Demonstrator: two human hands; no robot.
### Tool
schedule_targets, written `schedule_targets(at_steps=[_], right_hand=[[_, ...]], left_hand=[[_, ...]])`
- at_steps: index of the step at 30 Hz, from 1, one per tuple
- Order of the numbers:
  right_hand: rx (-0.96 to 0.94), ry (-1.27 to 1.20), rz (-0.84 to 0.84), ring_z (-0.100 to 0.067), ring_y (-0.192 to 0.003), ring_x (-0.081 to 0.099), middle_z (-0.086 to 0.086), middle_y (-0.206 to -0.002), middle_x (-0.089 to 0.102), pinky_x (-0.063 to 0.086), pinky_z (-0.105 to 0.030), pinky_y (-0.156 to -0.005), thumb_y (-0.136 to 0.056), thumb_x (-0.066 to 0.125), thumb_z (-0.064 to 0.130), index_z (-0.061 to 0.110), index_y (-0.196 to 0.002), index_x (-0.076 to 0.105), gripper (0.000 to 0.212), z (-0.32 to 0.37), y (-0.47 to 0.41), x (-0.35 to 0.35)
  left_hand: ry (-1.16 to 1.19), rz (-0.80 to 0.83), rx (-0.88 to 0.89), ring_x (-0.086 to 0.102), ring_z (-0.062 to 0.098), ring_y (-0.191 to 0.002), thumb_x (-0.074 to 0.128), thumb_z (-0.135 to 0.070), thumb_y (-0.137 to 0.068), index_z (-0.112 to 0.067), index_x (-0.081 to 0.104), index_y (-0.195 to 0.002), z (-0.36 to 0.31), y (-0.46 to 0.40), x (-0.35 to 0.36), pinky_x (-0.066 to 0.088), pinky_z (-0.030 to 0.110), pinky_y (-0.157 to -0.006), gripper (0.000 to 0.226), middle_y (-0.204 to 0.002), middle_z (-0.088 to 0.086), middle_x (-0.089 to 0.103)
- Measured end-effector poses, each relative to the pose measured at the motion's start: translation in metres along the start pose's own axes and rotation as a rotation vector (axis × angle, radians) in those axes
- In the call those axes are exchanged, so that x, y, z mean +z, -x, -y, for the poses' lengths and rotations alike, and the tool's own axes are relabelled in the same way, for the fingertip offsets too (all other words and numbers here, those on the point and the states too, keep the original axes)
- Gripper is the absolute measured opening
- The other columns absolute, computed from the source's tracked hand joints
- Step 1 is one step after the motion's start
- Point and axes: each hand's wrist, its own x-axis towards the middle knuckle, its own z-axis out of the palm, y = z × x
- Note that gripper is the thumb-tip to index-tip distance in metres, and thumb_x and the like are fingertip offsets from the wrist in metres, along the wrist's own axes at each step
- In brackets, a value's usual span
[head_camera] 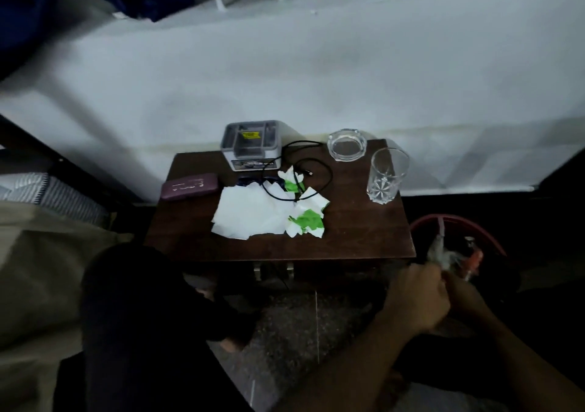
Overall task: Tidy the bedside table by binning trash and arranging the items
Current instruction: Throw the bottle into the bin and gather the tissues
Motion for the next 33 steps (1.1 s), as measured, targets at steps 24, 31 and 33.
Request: schedule_targets(at_steps=[24,31,33], right_hand=[[-0.591,0.195,-0.137,-0.033,-0.145,0.040,-0.003,-0.164,0.038,0.042,-0.051,-0.112,-0.091,0.070,0.033,0.024,-0.154,0.041,0.071,0.263,0.041,0.004],[-0.645,-0.021,-0.269,-0.036,-0.106,0.059,-0.007,-0.118,0.062,0.052,-0.047,-0.087,-0.081,0.072,0.018,0.021,-0.121,0.050,0.046,0.235,0.042,-0.004],[-0.642,-0.120,-0.282,-0.033,-0.109,0.059,-0.005,-0.121,0.061,0.050,-0.042,-0.088,-0.082,0.073,0.014,0.021,-0.124,0.052,0.048,0.229,0.042,-0.011]], left_hand=[[0.058,-0.625,-0.367,0.062,0.032,-0.112,0.066,-0.014,-0.087,-0.019,0.075,-0.100,0.138,0.028,-0.153,0.039,0.045,-0.104,0.016,-0.114,0.008,0.059],[-0.060,-0.762,-0.314,0.065,0.030,-0.113,0.070,-0.015,-0.090,-0.019,0.074,-0.110,0.147,0.007,-0.188,0.041,0.044,-0.102,0.021,-0.115,0.007,0.066],[-0.160,-0.744,-0.274,0.064,0.032,-0.118,0.070,-0.013,-0.090,-0.018,0.073,-0.121,0.145,-0.006,-0.206,0.041,0.046,-0.102,0.032,-0.119,0.010,0.067]])
